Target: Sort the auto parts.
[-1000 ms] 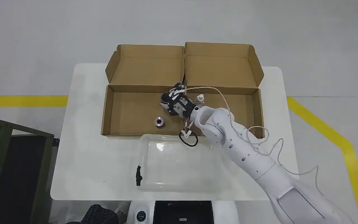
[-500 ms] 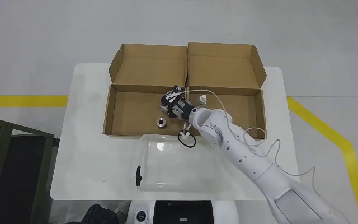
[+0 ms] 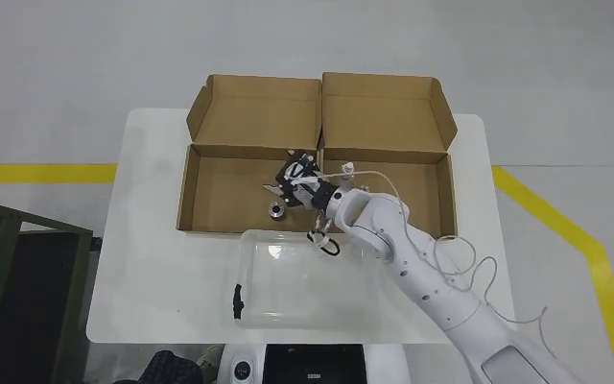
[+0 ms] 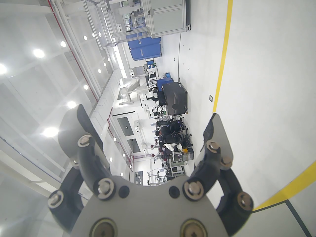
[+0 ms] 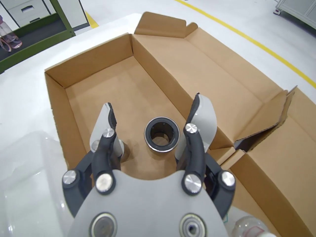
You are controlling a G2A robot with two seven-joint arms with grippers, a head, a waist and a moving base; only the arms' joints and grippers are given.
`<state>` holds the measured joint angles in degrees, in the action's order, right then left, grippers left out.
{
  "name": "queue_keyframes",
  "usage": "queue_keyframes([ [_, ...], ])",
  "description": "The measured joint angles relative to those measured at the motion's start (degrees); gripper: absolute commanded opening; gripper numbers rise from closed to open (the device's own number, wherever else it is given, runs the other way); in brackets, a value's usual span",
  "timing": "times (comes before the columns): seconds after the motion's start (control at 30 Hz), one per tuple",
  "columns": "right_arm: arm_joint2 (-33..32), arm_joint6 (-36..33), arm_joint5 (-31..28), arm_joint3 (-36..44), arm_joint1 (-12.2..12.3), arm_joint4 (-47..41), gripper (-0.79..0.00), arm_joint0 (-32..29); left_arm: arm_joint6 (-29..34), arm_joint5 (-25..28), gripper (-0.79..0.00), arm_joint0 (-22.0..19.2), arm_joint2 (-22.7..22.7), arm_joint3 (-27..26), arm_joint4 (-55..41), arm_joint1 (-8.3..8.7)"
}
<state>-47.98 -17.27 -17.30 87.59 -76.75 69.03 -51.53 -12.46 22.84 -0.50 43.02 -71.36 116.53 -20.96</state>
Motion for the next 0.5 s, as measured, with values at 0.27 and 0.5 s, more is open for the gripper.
queue_keyframes([
  [0.27, -6.3, 2.12, -4.71, 14.18, 2.69, 5.61, -0.151, -10.34, 0.0, 0.0, 0.0, 0.0, 0.0, 0.0, 0.0, 0.0],
  [0.5, -13.54, 8.32, -5.8, 22.7, 5.04, 12.65, -0.062, -21.67, 0.0, 0.0, 0.0, 0.0, 0.0, 0.0, 0.0, 0.0],
])
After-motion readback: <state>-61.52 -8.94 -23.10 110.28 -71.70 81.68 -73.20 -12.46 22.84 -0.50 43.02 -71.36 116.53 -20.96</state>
